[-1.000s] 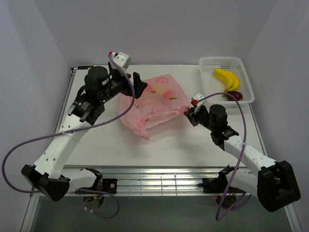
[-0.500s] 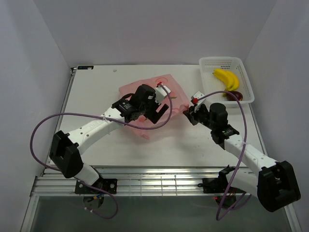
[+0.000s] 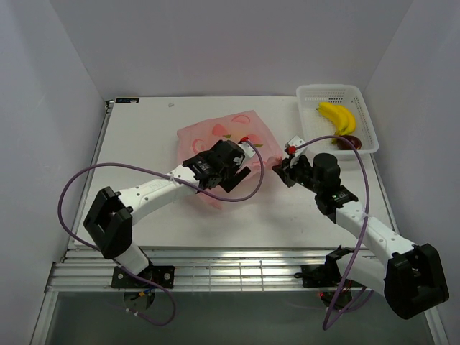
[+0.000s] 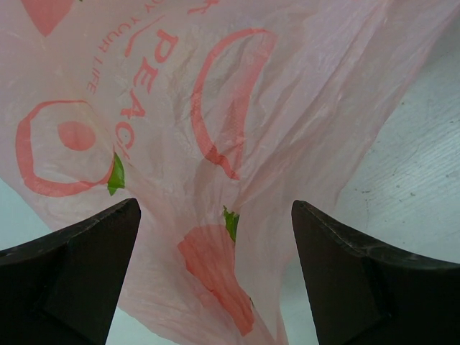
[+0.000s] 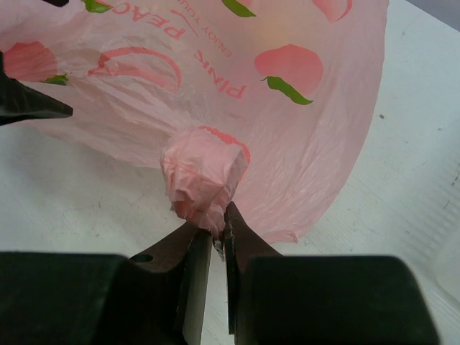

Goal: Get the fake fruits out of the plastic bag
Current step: Take out the fake fruit from the plastic bag.

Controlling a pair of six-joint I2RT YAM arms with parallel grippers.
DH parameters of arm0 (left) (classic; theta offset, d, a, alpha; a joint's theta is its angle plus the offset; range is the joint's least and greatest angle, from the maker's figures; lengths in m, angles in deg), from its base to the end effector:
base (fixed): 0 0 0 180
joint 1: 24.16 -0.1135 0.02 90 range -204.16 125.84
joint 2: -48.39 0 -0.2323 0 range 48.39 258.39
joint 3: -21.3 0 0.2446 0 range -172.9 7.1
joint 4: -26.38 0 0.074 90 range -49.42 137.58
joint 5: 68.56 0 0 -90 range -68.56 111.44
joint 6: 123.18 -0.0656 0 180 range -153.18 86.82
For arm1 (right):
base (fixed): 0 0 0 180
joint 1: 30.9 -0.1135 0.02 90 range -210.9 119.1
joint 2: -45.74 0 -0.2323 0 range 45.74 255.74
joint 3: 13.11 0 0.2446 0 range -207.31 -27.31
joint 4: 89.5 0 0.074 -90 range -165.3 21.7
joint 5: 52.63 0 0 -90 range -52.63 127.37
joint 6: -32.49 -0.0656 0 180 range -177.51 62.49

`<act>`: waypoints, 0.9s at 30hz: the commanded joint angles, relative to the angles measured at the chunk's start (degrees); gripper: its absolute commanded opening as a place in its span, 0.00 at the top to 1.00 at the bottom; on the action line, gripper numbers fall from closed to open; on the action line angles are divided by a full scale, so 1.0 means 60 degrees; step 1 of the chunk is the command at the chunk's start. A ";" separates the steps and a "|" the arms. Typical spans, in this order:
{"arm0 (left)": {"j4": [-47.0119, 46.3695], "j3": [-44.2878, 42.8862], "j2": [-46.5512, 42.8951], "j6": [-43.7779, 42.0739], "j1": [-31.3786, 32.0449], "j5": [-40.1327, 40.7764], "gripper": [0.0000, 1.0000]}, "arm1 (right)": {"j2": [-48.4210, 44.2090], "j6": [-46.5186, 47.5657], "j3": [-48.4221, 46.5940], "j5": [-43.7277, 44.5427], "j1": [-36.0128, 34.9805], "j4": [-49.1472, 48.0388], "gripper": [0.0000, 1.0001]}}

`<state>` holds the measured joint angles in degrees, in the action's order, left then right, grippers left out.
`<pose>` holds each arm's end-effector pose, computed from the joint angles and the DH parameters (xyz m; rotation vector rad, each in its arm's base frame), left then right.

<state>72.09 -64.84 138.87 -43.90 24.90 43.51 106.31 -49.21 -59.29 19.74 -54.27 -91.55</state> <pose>0.2495 -0.2500 0.2239 1.0312 2.1297 0.1531 0.2456 0.1278 0.2259 -0.7017 1.6570 0.4630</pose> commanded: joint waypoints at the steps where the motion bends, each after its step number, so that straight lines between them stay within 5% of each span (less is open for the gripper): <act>1: -0.0007 0.0139 0.0008 -0.0030 0.0217 0.0847 0.02 | -0.0281 -0.0035 -0.0513 -0.0226 -0.0015 -0.0119 0.83; 6: 0.0022 0.0330 0.0169 0.0175 0.0232 0.1330 0.02 | -0.0399 -0.0035 -0.0513 -0.0314 -0.0001 -0.0060 0.83; 12: -0.0050 0.0155 0.0682 0.0790 0.0232 0.4157 0.03 | -0.0516 -0.0035 -0.0499 -0.0431 0.0000 -0.0002 0.83; 17: -0.0344 0.0271 0.0536 0.0805 0.0203 0.4744 0.16 | -0.0648 -0.0035 -0.0426 -0.0358 0.0000 0.0028 0.84; 20: -0.0373 0.0462 0.0565 0.0907 0.0027 0.4993 0.32 | -0.0765 -0.0035 -0.0396 -0.0285 0.0000 0.0042 0.84; 23: -0.0402 0.0244 0.0390 0.1215 -0.0032 0.5083 0.58 | -0.0794 -0.0006 -0.0382 -0.0284 0.0014 0.0057 0.84; 26: -0.1030 -0.0020 0.0009 0.1143 -0.0046 0.4980 1.00 | -0.0736 0.0038 -0.0425 -0.0416 0.0014 0.0145 0.84; 27: -0.1308 -0.0108 -0.0079 0.1026 -0.0046 0.4907 1.00 | -0.0736 0.0038 -0.0440 -0.0402 0.0014 0.0174 0.84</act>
<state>69.16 -62.74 143.33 -37.91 24.90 71.31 102.51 -49.19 -59.80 17.88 -54.27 -90.64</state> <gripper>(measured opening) 0.033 0.159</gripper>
